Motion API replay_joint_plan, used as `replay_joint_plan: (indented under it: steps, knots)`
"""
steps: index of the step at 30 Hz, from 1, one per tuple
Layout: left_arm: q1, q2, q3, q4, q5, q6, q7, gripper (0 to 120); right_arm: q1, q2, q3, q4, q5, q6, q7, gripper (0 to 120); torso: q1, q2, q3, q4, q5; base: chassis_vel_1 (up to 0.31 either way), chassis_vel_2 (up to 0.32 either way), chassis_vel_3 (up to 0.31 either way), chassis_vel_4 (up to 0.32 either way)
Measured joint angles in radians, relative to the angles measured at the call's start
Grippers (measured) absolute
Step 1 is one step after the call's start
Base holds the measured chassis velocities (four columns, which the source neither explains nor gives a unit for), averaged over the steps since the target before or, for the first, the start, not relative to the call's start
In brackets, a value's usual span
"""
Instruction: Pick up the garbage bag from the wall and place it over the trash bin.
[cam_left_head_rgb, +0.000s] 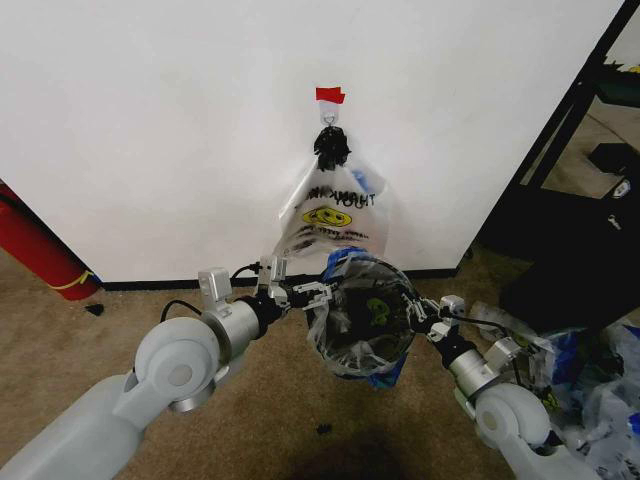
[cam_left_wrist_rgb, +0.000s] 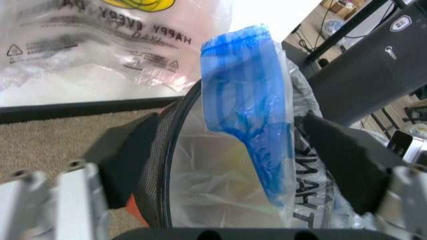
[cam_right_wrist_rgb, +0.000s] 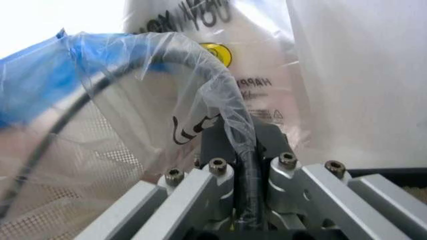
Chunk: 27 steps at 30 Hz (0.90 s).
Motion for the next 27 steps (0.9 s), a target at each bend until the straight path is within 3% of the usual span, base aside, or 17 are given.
replay_joint_plan:
  steps: [2,5,8,22,27]
  knots:
    - [0.001,0.001,0.000,0.000,-0.003,0.000,0.000,77,-0.001,0.000,0.001,0.000,0.000,-0.001,0.000,1,0.000,0.000,0.000,-0.0001,0.0000,0.000,0.000,0.000,0.000]
    - [0.001,-0.003,0.007,-0.006,-0.010,-0.001,0.001,62,-0.001,0.008,0.005,0.004,0.010,-0.008,0.008,1,0.000,0.000,0.000,0.0000,0.0001,0.000,0.000,0.000,0.000]
    - [-0.003,-0.012,0.019,-0.006,-0.004,-0.002,-0.002,55,0.003,0.009,0.005,0.006,0.014,-0.012,0.011,1,0.000,0.000,0.000,0.0000,0.0000,0.000,0.000,0.000,0.000]
    - [-0.018,-0.015,0.029,0.004,0.010,-0.028,-0.025,0,0.002,0.009,0.002,0.013,0.022,-0.015,0.018,1,0.000,0.000,0.000,0.0000,-0.0001,0.000,0.000,0.000,0.000]
    - [-0.014,-0.013,0.012,0.010,0.008,-0.028,-0.021,0,-0.001,0.009,0.002,0.014,0.024,-0.015,0.018,1,0.000,0.000,0.000,-0.0001,-0.0001,0.000,0.000,0.000,0.000]
